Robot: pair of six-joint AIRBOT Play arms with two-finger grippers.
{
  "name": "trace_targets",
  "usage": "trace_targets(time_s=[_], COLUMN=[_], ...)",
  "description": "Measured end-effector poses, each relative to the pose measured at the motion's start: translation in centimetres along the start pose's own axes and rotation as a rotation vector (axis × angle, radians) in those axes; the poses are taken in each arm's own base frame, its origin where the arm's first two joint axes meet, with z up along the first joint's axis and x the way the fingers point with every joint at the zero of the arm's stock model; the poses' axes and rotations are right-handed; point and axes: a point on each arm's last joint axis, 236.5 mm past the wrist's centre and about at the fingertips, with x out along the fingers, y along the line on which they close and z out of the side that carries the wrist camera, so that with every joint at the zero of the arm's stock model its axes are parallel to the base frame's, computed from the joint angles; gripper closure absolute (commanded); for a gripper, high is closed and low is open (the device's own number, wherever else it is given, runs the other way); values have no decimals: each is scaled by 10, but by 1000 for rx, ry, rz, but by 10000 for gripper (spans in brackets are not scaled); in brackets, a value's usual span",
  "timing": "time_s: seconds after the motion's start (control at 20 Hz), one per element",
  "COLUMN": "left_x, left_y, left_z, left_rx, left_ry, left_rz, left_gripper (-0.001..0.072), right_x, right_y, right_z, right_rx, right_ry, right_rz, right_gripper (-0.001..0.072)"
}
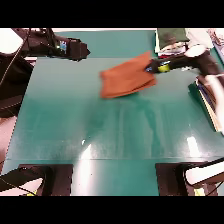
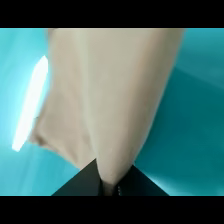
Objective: Fold the shirts.
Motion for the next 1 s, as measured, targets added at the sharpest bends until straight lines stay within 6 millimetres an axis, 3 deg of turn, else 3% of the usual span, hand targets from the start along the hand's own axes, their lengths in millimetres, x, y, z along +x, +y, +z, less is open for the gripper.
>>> trace_targets(time_s=[0.15,0.3,0.5,0.7,1.0], left_x=[1,2,2,2,2], left_y=[-7,-9,-10,-10,-10], left_z=[2,5,8,8,7], left_rx=[6,-11,-38,-47,-51], left_ry=[-12,-26,-36,-37,-35], left_rz=[-12,-15,-18,-18,-18], left_gripper=[678,678,678,678,677], right_x=[-94,-175,-248,-283,-329], right_y=[-87,-165,-233,-253,-226], right_z=[31,36,30,41,94], right_rx=[97,212,316,335,201], right_ry=[-163,-299,-438,-561,-699], right_rz=[-161,-300,-432,-478,-504], right_gripper=[693,693,693,694,694])
